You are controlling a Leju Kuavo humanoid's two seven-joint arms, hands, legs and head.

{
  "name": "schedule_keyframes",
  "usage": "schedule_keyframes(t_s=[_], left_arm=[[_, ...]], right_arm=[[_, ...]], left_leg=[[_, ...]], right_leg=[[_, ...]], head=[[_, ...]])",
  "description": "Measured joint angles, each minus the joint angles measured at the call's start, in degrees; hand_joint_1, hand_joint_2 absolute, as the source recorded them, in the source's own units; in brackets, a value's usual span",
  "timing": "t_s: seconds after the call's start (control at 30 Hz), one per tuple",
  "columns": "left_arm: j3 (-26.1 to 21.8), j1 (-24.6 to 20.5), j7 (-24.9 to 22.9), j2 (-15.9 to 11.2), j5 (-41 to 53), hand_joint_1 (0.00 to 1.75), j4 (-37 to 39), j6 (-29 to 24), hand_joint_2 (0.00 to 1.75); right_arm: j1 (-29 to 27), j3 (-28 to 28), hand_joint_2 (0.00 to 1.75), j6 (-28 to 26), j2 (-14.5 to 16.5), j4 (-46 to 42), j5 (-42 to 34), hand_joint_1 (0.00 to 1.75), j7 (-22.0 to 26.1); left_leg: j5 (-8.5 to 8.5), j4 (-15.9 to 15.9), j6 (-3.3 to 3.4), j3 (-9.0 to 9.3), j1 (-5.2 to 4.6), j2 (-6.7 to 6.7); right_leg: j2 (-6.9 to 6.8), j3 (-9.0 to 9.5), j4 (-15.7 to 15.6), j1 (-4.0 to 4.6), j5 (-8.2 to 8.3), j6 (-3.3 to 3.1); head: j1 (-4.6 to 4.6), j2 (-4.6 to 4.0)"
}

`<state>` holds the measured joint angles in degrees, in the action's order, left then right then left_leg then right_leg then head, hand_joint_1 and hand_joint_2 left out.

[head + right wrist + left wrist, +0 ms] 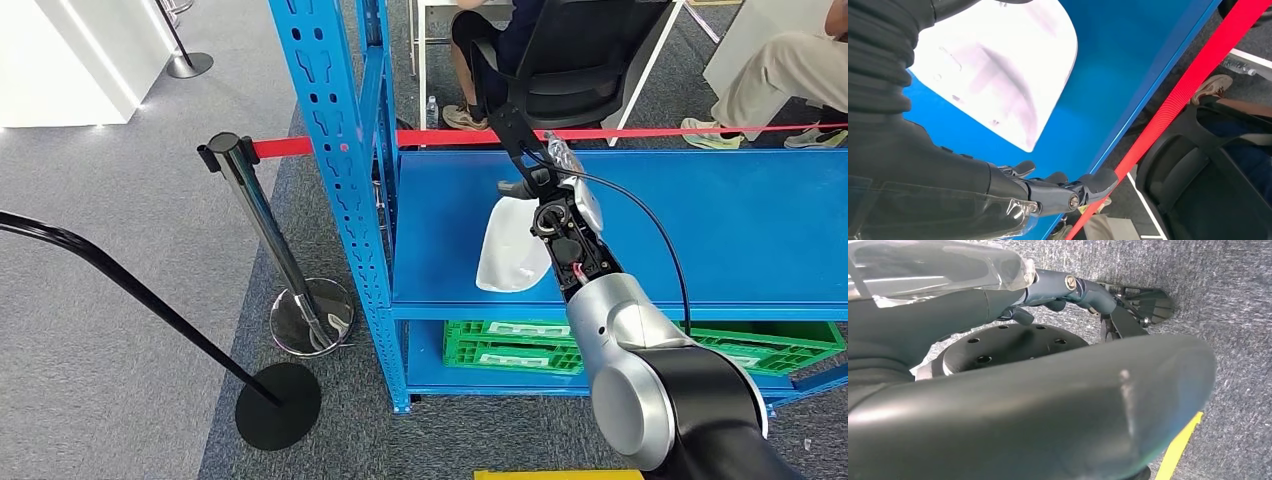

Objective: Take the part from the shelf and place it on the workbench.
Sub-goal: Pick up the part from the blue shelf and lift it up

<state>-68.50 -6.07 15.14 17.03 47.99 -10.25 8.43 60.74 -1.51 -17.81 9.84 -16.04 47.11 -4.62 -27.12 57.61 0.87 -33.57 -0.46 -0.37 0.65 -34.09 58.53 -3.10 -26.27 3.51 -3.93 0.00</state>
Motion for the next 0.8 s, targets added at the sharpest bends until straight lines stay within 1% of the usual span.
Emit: schedule_keyframes(t_s=[0.03,0.17,0.23,0.27,0.3,0.33,0.37,0.4,0.43,0.47,0.5,0.53,0.57,0.6,0.63,0.67,0.7,0.73,0.77,0.8], left_arm=[[0.0,0.0,-0.8,0.0,0.1,0.0,0.0,-0.4,1.75],[0.0,0.0,-4.4,-0.2,1.2,0.0,0.0,-1.5,1.75],[0.0,-0.1,-4.9,-0.4,1.4,0.0,0.0,-1.7,1.75],[0.0,-0.1,-5.0,-0.5,1.4,0.0,0.0,-1.8,1.75],[0.0,-0.2,-5.1,-0.6,1.5,0.0,0.0,-2.0,1.75],[0.0,-0.3,-5.1,-0.6,1.6,0.0,0.0,-2.1,1.75],[0.1,-0.3,-5.2,-0.5,1.8,0.0,0.0,-2.2,1.75],[0.1,-0.4,-5.2,-0.5,1.9,0.0,0.0,-2.2,1.75],[0.1,-0.4,-5.3,-0.4,2.0,0.0,0.0,-2.2,1.75],[0.2,-0.4,-5.3,-0.4,2.0,0.0,0.0,-2.2,1.75],[0.2,-0.4,-5.3,-0.3,2.0,0.0,0.0,-2.2,1.75],[0.2,-0.4,-5.3,-0.3,2.0,0.0,0.0,-2.2,1.75],[0.2,-0.4,-5.3,-0.3,2.0,0.0,0.0,-2.2,1.75],[0.2,-0.4,-5.2,-0.3,2.1,0.0,0.0,-2.2,1.75],[0.2,-0.4,-5.1,-0.3,2.2,0.0,0.0,-2.2,1.75],[0.2,-0.5,-5.0,-0.4,2.3,0.0,0.0,-2.2,1.75],[0.2,-0.5,-4.9,-0.4,2.3,0.0,0.0,-2.1,1.75],[0.2,-0.6,-4.8,-0.5,2.4,0.0,0.0,-2.1,1.75],[0.2,-0.6,-4.7,-0.5,2.4,0.0,0.0,-2.1,1.75],[0.2,-0.6,-4.6,-0.6,2.5,0.0,0.0,-2.1,1.75]], right_arm=[[0.0,0.0,1.75,0.0,0.0,0.0,0.0,0.0,0.0],[-0.1,0.0,1.75,-0.3,0.1,0.0,-0.1,0.0,-0.2],[-0.1,0.0,1.75,-0.4,0.2,0.0,-0.1,0.0,-0.3],[-0.1,0.0,1.75,-0.4,0.4,0.0,-0.1,0.0,-0.4],[-0.1,0.0,1.75,-0.5,0.4,0.0,-0.1,0.0,-0.4],[-0.1,0.0,1.75,-0.6,0.5,0.0,-0.1,0.0,-0.4],[-0.1,0.0,1.75,-0.6,0.5,-0.1,-0.1,0.0,-0.4],[-0.1,0.0,1.75,-0.6,0.6,-0.1,-0.1,0.0,-0.4],[-0.1,0.0,1.75,-0.6,0.6,0.0,0.0,0.0,-0.5],[-0.2,0.0,1.75,-0.6,0.7,0.0,-0.1,0.0,-0.5],[-0.4,0.0,1.75,-0.6,0.7,0.0,-0.1,0.0,-0.6],[-0.6,0.0,1.75,-0.5,0.7,0.0,-0.1,0.0,-0.6],[-0.7,0.0,1.75,-0.4,0.7,0.0,-0.1,0.0,-0.6],[-0.7,0.0,1.75,-0.3,0.8,0.0,-0.1,0.0,-0.6],[-0.7,0.0,1.75,-0.1,0.9,0.0,-0.1,0.0,-0.6],[-0.6,0.0,1.75,0.0,1.0,0.0,-0.2,0.0,-0.5],[-0.7,0.0,1.75,0.1,1.1,0.0,-0.2,0.0,-0.5],[-0.9,0.0,1.75,0.1,1.3,0.0,-0.3,0.0,-0.4],[-1.0,0.1,1.75,0.2,1.4,0.0,-0.3,0.0,-0.4],[-1.2,0.1,1.75,0.2,1.4,0.0,-0.3,0.0,-0.4]], left_leg=[[-0.02,0.0,0.04,-0.01,-0.02,-0.01],[-0.16,0.2,0.26,-0.09,-0.24,-0.05],[-0.15,0.3,0.55,-0.11,-0.46,-0.06],[0.05,0.0,0.89,0.01,-0.59,-0.05],[0.58,-0.8,1.29,0.42,-0.49,0.09],[1.22,-1.9,1.82,0.93,-0.4,0.26],[1.86,-3.0,2.3,1.43,-0.27,0.46],[2.33,-3.8,2.6,1.77,-0.13,0.65],[2.5,-4.0,2.79,1.76,-0.24,0.71],[2.54,-3.9,2.81,1.59,-0.3,0.74],[2.52,-3.6,2.78,1.37,-0.35,0.73],[2.46,-3.3,2.7,1.13,-0.33,0.7],[2.33,-2.8,2.51,0.88,-0.21,0.66],[2.08,-2.1,2.14,0.57,-0.04,0.63],[1.72,-1.3,1.63,0.11,0.01,0.59],[1.32,-0.2,1.14,-0.51,0.04,0.53],[1.03,0.8,0.76,-1.09,-0.02,0.5],[0.95,1.4,0.54,-1.61,-0.12,0.45],[1.01,1.7,0.49,-1.98,-0.07,0.44],[1.05,1.7,0.42,-2.18,0.0,0.45]], right_leg=[[0.0,0.02,0.0,-0.05,0.04,0.04],[0.0,0.06,-0.2,-0.38,0.19,0.29],[0.0,0.12,-0.4,-0.62,0.42,0.65],[0.04,0.3,-0.8,-0.69,0.66,0.97],[0.03,0.43,-1.1,-0.72,0.76,1.2],[-0.02,0.34,-0.8,-0.59,0.37,1.24],[-0.09,-0.16,0.4,-0.35,-0.57,1.14],[-0.18,-1.3,3.1,-0.09,-2.21,0.87],[-0.22,-2.86,6.8,0.21,-4.16,0.68],[-0.22,-4.5,10.6,0.41,-5.81,0.62],[-0.23,-5.7,13.4,0.52,-6.79,0.62],[-0.24,-5.96,14.2,0.55,-6.7,0.64],[-0.31,-5.09,12.6,0.5,-5.55,0.7],[-0.46,-3.25,9.1,0.35,-3.74,0.85],[-0.56,-1.51,5.6,0.28,-2.53,1.05],[-0.52,-0.23,3.0,0.22,-1.65,0.98],[-0.45,0.29,1.8,0.23,-1.4,0.8],[-0.28,0.08,1.9,0.35,-1.62,0.43],[-0.17,-0.16,2.1,0.42,-1.38,-0.08],[-0.18,-0.42,2.3,0.43,-1.22,-0.45]], head=[[0.0,0.0],[-0.02,0.0],[-0.03,0.0],[-0.06,0.0],[-0.02,0.0],[0.05,0.0],[0.14,0.01],[0.3,0.01],[0.4,0.01],[0.48,0.01],[0.55,0.01],[0.58,0.01],[0.57,0.01],[0.61,0.0],[0.67,0.01],[0.72,0.01],[0.65,0.01],[0.52,0.01],[0.38,0.01],[0.23,0.0]])
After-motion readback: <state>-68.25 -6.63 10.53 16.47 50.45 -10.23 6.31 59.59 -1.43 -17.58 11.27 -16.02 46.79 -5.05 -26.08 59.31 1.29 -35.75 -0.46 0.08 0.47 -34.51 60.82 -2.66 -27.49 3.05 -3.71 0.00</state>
